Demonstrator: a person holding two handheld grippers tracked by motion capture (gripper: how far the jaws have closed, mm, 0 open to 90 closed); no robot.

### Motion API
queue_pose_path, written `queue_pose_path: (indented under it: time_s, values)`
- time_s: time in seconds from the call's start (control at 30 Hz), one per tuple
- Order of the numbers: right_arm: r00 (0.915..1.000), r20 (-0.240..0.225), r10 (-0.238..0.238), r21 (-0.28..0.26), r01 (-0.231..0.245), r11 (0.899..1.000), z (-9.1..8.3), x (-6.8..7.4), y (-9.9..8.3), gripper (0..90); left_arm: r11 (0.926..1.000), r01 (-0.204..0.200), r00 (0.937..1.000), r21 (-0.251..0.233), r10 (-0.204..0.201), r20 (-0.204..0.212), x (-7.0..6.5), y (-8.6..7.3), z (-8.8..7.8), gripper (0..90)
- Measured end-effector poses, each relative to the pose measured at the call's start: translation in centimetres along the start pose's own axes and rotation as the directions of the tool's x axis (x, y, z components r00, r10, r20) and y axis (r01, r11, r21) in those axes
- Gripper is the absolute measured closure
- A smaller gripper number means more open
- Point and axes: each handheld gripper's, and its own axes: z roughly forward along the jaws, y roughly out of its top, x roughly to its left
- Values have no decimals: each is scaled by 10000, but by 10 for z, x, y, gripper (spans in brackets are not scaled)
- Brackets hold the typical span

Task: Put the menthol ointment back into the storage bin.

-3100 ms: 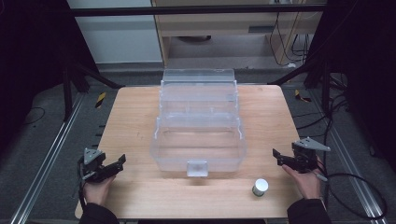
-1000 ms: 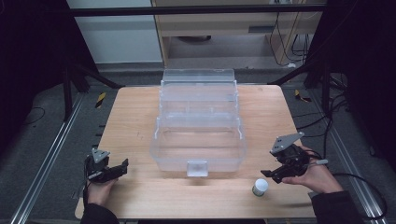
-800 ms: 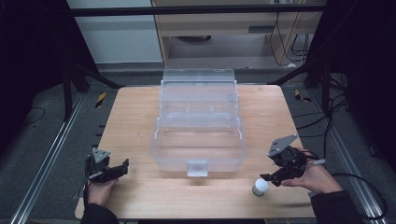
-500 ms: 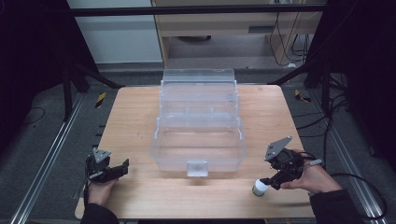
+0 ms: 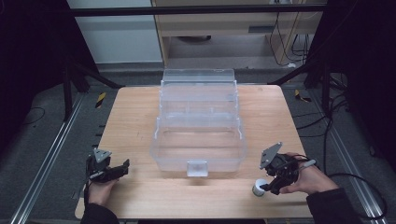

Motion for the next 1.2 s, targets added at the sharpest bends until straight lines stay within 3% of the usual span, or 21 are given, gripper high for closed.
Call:
queue_pose_path:
  time_s: [0.57, 0.9, 1.2]
  values:
    - [9950, -353, -938, 945, 968, 9908, 19, 6, 2, 368, 9999, -123, 9999, 49, 122, 21, -1, 0, 1, 116]
    - [9936, -419, -1049, 1254, 1094, 9861, 29, 7, 3, 379, 9997, -210, 9998, 97, 210, 7, -2, 0, 1, 116]
    - [9923, -532, -1120, 1586, 1191, 9801, 39, 7, 5, 451, 9995, -277, 9996, 171, 276, 43, -2, 0, 2, 116]
